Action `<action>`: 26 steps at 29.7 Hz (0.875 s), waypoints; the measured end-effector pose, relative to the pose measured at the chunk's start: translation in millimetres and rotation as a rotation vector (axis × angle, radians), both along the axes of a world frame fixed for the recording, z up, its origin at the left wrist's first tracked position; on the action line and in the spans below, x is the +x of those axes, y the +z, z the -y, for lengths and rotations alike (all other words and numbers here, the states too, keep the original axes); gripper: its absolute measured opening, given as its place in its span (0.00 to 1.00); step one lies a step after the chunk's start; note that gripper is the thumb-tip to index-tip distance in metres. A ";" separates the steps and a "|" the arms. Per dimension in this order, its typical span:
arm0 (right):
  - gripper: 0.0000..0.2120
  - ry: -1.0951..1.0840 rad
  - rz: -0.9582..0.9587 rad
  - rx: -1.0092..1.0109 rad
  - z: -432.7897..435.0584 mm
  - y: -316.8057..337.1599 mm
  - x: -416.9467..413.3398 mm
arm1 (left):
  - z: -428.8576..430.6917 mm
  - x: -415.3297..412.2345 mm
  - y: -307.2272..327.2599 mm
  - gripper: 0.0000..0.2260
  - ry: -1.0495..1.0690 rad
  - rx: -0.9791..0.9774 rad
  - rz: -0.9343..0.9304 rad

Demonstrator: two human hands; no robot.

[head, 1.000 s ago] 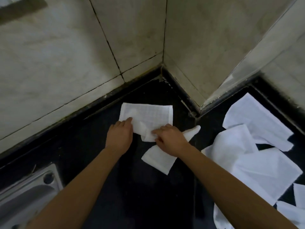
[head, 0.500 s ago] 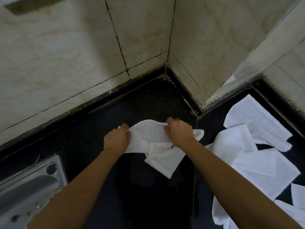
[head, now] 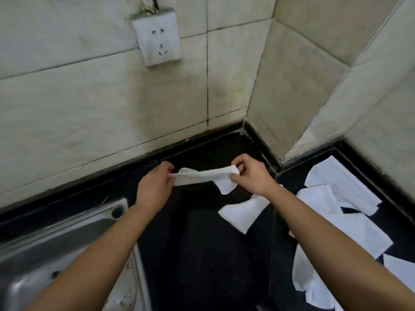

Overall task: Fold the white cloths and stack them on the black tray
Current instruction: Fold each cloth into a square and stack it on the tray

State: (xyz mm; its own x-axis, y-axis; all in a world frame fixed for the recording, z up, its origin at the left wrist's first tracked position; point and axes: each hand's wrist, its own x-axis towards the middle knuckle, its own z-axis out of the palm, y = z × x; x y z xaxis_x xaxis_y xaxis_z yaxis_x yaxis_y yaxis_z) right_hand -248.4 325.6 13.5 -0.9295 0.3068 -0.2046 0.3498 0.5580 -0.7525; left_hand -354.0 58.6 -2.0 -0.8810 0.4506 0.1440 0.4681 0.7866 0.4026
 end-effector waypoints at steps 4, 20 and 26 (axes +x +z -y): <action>0.03 0.016 -0.005 -0.052 10.2 21.6 9.1 | 31.3 5.8 20.5 0.03 -0.022 0.056 -0.059; 0.03 -0.049 -0.156 -0.059 75.8 9.3 40.5 | 85.9 62.0 16.7 0.05 0.252 0.386 -0.012; 0.08 0.320 0.109 0.326 89.1 -72.0 100.4 | 127.7 139.6 -57.6 0.10 -0.003 0.007 0.012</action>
State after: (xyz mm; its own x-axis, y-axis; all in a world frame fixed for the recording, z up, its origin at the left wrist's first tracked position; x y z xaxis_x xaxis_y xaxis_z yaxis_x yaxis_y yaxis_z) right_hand -148.0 236.5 -58.5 -0.9663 0.0724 -0.2469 0.1887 0.8518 -0.4888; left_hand -214.4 -69.1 -59.5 -0.8813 0.4522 0.1370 0.4658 0.7824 0.4134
